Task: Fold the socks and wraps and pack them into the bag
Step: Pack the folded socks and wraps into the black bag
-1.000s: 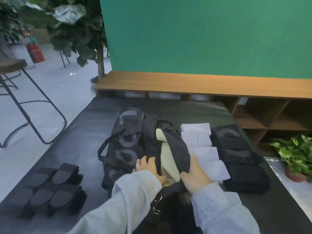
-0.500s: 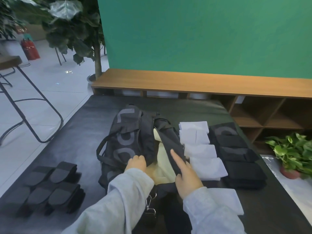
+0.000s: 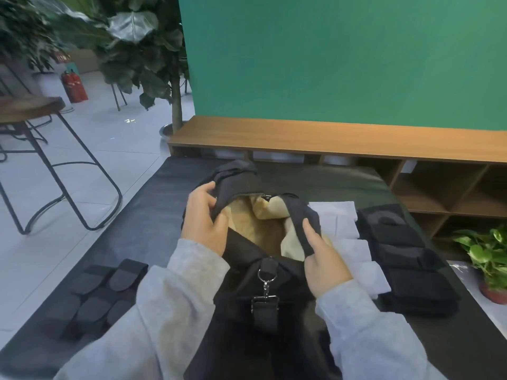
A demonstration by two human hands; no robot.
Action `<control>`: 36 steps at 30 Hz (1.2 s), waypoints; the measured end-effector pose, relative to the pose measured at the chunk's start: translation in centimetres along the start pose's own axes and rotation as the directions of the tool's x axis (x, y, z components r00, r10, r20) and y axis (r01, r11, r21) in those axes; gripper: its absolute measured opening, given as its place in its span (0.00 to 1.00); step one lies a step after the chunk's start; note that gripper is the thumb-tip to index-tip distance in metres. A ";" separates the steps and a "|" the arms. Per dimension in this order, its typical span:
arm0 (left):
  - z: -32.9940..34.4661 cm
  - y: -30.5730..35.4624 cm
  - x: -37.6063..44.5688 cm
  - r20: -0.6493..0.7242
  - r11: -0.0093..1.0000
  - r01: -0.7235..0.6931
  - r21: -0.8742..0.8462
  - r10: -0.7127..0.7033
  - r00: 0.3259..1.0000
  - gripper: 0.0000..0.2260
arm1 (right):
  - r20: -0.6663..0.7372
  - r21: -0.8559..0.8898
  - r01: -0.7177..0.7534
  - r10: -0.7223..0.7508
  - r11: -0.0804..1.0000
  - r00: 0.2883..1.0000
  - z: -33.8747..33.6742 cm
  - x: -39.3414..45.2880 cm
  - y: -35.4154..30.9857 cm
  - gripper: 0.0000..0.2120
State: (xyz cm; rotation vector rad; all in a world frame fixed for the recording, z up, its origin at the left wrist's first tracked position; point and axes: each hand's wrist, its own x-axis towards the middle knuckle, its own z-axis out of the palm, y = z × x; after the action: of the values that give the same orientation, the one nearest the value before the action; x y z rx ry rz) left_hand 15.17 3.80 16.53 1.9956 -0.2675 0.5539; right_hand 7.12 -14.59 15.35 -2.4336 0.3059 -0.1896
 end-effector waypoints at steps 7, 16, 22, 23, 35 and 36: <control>-1.5 -3.8 -2.6 0.066 0.992 0.121 0.020 -0.122 0.990 0.15 | 0.085 0.189 -0.131 0.116 0.973 0.990 0.8 0.0 0.6 0.31; -3.7 -3.5 -0.2 0.475 0.876 0.000 0.481 -0.261 0.840 0.31 | 0.108 0.090 -0.284 0.274 0.955 0.956 -0.4 -0.6 0.8 0.32; -3.2 -4.2 -0.1 0.592 0.790 -0.113 0.603 -0.348 0.727 0.33 | -0.109 -0.189 -0.218 0.200 0.957 0.974 -0.9 0.4 0.4 0.28; -3.1 -4.4 -0.3 0.600 0.770 -0.132 0.624 -0.364 0.713 0.31 | -0.095 -0.205 -0.190 0.174 0.960 0.980 -0.8 1.0 0.3 0.28; 0.5 -6.5 3.0 0.265 0.688 0.206 0.696 -0.513 0.817 0.29 | 0.251 -0.297 -0.229 0.307 0.927 0.918 -0.7 9.3 -0.2 0.17; 0.8 -6.7 3.1 0.237 0.675 0.256 0.692 -0.547 0.803 0.36 | 0.262 -0.324 -0.251 0.341 0.912 0.903 -0.5 9.4 0.1 0.18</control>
State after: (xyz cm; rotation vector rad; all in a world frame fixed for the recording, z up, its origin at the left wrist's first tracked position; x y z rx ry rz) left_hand 20.87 6.40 12.53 2.7337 0.1544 -0.1485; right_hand 16.00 -17.49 16.24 -2.6027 0.5906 0.4032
